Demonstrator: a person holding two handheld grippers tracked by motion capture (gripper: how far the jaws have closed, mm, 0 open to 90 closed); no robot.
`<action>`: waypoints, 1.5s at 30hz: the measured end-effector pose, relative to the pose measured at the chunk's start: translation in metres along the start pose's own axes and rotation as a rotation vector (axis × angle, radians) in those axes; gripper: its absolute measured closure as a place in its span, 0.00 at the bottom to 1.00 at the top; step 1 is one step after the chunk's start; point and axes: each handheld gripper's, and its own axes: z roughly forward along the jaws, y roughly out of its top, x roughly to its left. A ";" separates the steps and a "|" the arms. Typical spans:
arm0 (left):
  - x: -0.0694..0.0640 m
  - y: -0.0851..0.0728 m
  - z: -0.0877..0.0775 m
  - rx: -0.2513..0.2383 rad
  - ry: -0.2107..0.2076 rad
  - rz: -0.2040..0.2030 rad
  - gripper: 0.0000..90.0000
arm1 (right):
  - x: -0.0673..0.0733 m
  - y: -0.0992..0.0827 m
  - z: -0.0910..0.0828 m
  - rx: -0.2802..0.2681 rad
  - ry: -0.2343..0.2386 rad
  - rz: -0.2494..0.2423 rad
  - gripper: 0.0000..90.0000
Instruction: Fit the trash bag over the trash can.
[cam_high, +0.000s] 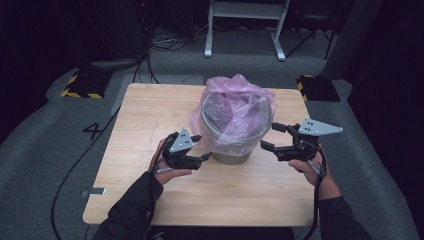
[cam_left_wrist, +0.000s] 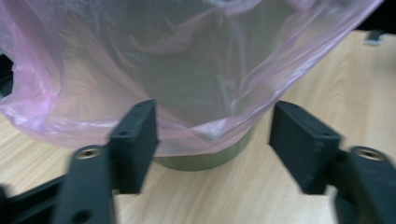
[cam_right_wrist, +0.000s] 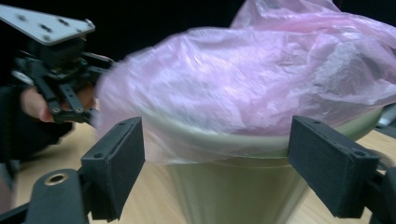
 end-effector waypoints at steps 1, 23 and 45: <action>0.000 0.000 0.002 0.005 0.001 0.000 0.45 | 0.001 0.000 0.002 0.014 -0.027 -0.017 0.21; -0.032 0.009 0.030 0.019 -0.068 0.126 0.99 | 0.006 -0.021 0.008 0.022 -0.007 0.122 0.54; -0.046 0.010 0.040 0.021 -0.086 0.134 0.80 | 0.036 -0.037 0.028 0.022 0.131 0.047 0.95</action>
